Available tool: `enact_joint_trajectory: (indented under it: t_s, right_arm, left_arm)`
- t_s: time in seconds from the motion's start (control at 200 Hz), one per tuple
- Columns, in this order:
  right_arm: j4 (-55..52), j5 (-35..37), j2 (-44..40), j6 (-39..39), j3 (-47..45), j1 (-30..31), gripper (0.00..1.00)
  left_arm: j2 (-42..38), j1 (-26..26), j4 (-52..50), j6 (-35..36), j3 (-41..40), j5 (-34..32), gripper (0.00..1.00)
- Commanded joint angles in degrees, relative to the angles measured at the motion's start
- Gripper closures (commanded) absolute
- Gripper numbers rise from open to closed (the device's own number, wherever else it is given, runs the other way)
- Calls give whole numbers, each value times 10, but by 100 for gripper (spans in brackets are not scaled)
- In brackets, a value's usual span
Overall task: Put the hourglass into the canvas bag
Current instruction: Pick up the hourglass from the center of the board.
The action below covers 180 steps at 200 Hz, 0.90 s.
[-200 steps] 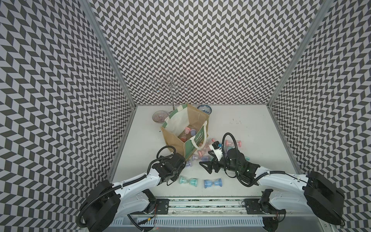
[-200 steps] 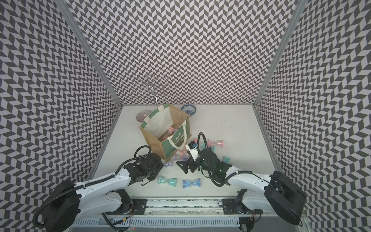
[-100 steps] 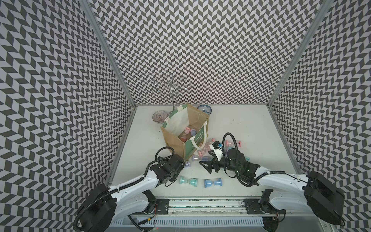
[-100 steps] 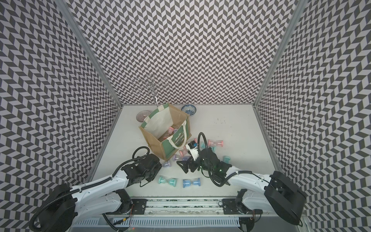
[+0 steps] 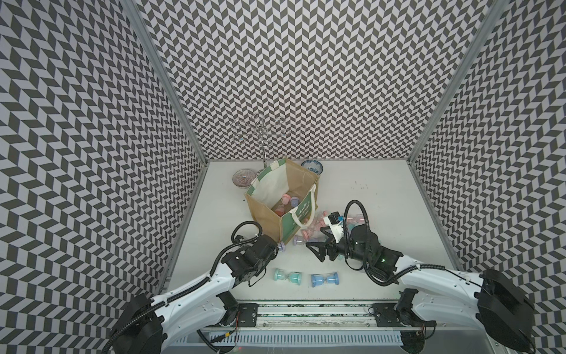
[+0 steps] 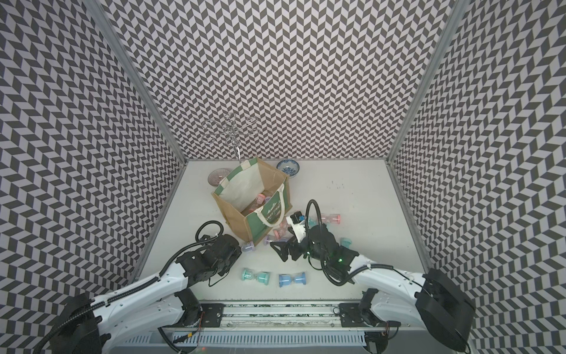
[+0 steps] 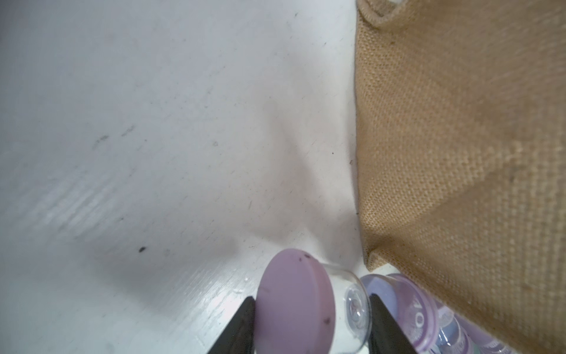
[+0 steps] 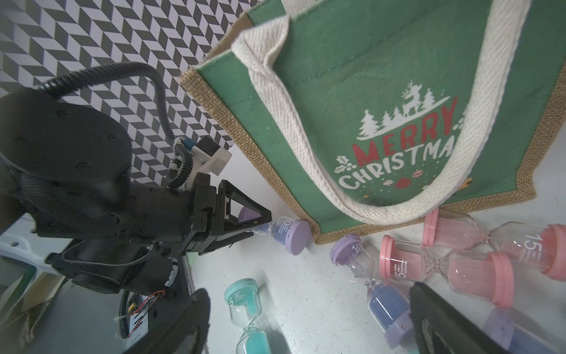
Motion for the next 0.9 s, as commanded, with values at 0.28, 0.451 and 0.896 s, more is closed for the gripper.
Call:
enact_joint_trajectory:
  t_s: [0.28, 0.451, 0.896]
  right_arm:
    - [-3, 13, -38, 10, 42, 2, 1]
    - [-8, 17, -50, 10, 53, 2, 1]
    - [-34, 19, -70, 12, 83, 2, 1]
  left_arm:
    - [-86, 16, -99, 85, 96, -126, 55]
    - [-97, 31, -133, 141, 153, -148, 55]
    - [-94, 34, -126, 351, 319, -121, 57]
